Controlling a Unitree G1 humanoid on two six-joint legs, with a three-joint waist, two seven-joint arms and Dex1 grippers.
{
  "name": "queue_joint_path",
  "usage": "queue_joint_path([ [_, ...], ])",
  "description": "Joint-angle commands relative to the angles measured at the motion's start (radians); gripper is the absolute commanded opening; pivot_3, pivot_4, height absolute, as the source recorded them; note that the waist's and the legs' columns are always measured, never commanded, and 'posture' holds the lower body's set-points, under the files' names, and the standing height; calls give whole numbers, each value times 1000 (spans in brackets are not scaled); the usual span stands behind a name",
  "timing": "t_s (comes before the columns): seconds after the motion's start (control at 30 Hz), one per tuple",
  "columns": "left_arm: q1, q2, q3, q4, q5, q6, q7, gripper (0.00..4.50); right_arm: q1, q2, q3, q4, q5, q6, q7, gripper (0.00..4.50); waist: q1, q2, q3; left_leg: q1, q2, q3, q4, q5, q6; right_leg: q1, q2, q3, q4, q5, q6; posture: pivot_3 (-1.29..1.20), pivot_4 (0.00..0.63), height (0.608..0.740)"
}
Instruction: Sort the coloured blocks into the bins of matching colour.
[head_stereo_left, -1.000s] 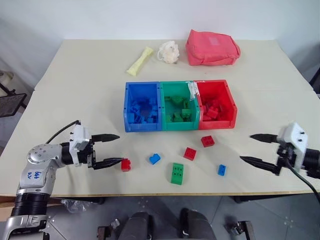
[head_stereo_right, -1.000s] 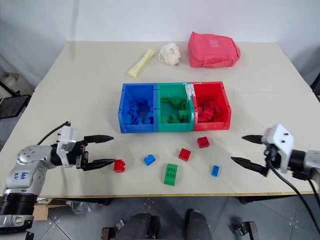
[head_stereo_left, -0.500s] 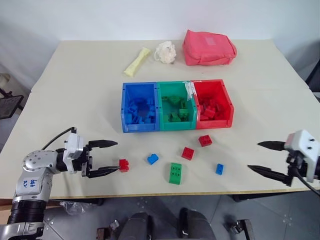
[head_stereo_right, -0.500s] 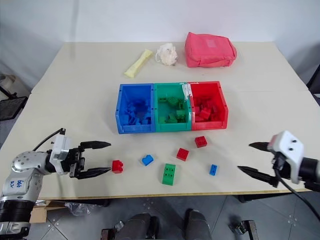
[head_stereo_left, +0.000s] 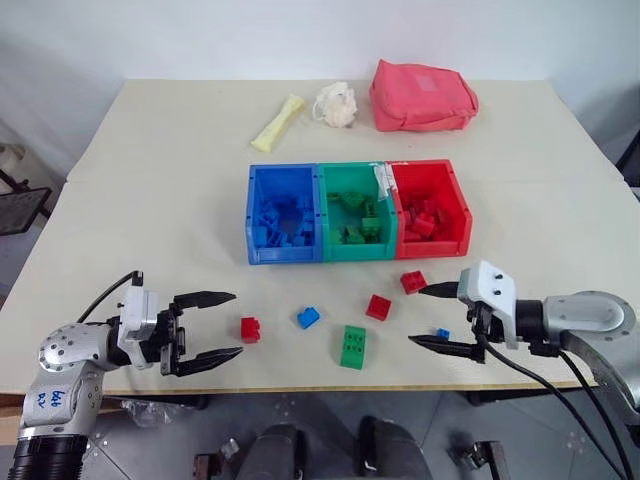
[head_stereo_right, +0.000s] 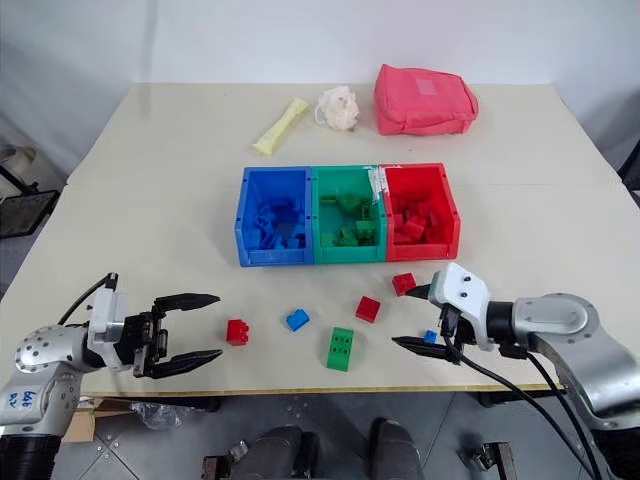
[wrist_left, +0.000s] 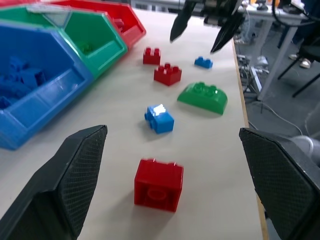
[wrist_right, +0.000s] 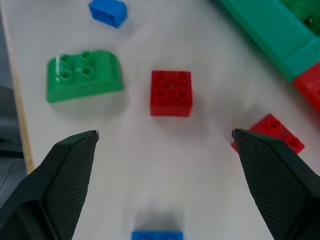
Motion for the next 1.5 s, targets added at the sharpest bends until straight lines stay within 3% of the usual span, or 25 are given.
queue_joint_path([
  [0.03,27,-4,25,-51,-30,4,16,4500,47,-48,-33,-18,8,-21,56,4486,1,0,0,0,0,0,0,0,0,0,0,0,0,0,0,0,150,740],
  [0.27,78,-4,30,-99,-43,13,38,4500,100,-49,-4,15,-47,-89,73,4486,-1,0,0,1,0,1,0,0,0,0,1,0,0,0,0,0,150,740],
  [0.63,103,-7,26,-119,-48,8,61,4500,45,-17,55,166,-116,-139,73,4486,-2,0,0,1,0,1,1,0,0,0,1,0,0,0,0,0,150,740],
  [0.77,88,-10,19,-108,-44,4,64,4500,28,-9,73,193,-131,-134,66,3575,-1,0,0,1,0,1,1,0,0,1,0,0,0,0,0,0,150,740],
  [0.97,57,-16,8,-87,-36,-1,65,4500,32,2,58,187,-130,-150,59,1474,-1,0,0,1,0,0,1,0,0,1,1,0,0,0,0,0,150,740],
  [1.23,-7,-34,-5,-45,-15,-20,76,4500,-8,24,12,122,-78,-120,29,1404,-2,0,0,1,1,0,1,0,0,1,4,0,0,0,0,0,150,740],
  [1.5,-91,-76,-4,-20,38,-39,200,4500,-259,160,9,50,2,-17,-102,1404,-4,0,0,1,2,1,1,-1,-1,0,5,0,0,0,0,0,150,740],
])
